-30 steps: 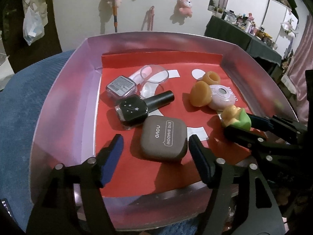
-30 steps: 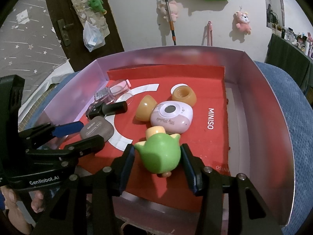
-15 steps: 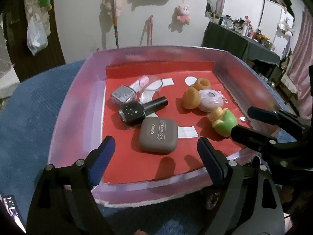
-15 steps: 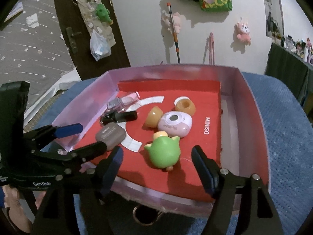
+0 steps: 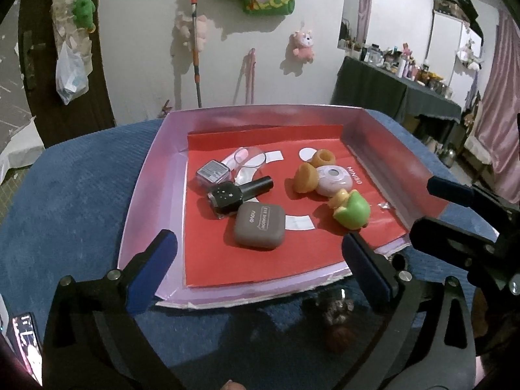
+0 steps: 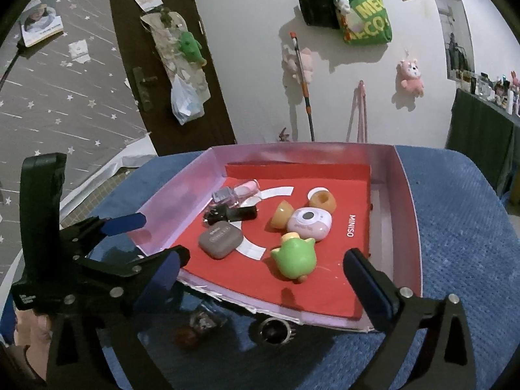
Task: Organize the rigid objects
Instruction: 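Withdraw both tools from the box toward the remaining objects on the table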
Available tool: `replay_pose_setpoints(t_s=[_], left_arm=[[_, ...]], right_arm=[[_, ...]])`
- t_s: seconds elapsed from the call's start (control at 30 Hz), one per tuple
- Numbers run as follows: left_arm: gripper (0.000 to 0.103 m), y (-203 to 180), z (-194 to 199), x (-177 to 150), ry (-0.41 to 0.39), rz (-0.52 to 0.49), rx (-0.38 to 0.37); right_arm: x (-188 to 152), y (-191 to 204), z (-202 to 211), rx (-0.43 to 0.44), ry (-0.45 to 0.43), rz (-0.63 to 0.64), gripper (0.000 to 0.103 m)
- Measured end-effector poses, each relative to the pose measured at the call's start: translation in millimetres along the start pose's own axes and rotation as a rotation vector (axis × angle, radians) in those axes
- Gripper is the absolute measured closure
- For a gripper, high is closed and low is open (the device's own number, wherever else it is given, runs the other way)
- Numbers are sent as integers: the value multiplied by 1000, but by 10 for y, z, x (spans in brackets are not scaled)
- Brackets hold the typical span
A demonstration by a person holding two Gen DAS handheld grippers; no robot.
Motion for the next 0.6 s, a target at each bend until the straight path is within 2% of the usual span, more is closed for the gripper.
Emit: replay_pose_setpoints(t_s=[0.3,0.6], left_arm=[[0,-31,197,-62,-42,16,-16],[0,-110,340,-214,-59,25,-15]], right_arm=[[3,83,255,10,-60,2,0],[-112,122,428,17,-77,-8,0]])
Point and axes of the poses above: each gripper's, at about its wrist camera, not at the fingertips, and z roughly against the way its jaws point, y to its left, x to its top, the point moved 9 cm from there along -z, roughly the way its jaws point, and after that the axes turned 9 degrees about -x, right-handed, at the moved point
